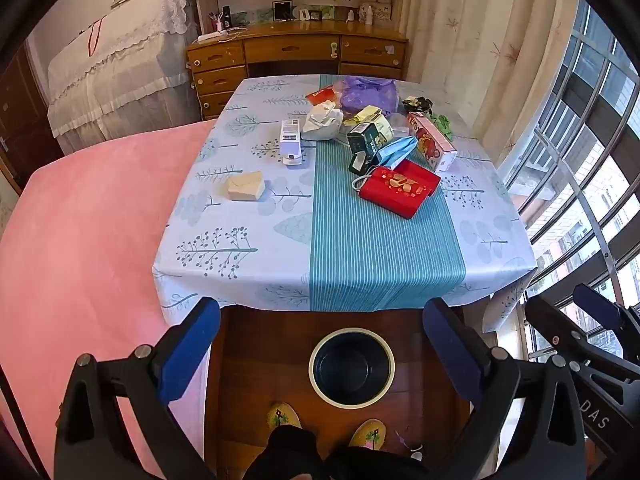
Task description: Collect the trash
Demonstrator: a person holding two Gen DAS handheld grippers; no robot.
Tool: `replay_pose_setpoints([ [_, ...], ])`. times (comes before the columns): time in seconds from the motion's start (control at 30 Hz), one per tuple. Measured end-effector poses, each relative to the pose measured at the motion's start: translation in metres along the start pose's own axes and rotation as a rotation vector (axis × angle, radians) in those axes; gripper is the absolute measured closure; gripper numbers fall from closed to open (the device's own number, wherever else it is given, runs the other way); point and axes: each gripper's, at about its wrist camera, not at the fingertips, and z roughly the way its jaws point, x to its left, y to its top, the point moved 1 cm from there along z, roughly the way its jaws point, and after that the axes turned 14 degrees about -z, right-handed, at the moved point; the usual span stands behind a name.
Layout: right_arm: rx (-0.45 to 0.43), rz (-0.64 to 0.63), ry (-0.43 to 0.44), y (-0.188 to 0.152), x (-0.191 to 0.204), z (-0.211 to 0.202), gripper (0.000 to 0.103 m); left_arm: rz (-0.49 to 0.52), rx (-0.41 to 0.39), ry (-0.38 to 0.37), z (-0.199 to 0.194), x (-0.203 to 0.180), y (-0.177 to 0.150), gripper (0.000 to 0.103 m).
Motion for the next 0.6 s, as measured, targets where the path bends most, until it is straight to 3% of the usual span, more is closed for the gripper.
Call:
replay_pose_setpoints([
  [0.6, -0.001, -0.018, 0.001, 0.0016, 0.0029, 0.0072, 0.030, -0.023, -0.011, -0.011, -0.0002, -0.0018, 0.0030, 0.003],
])
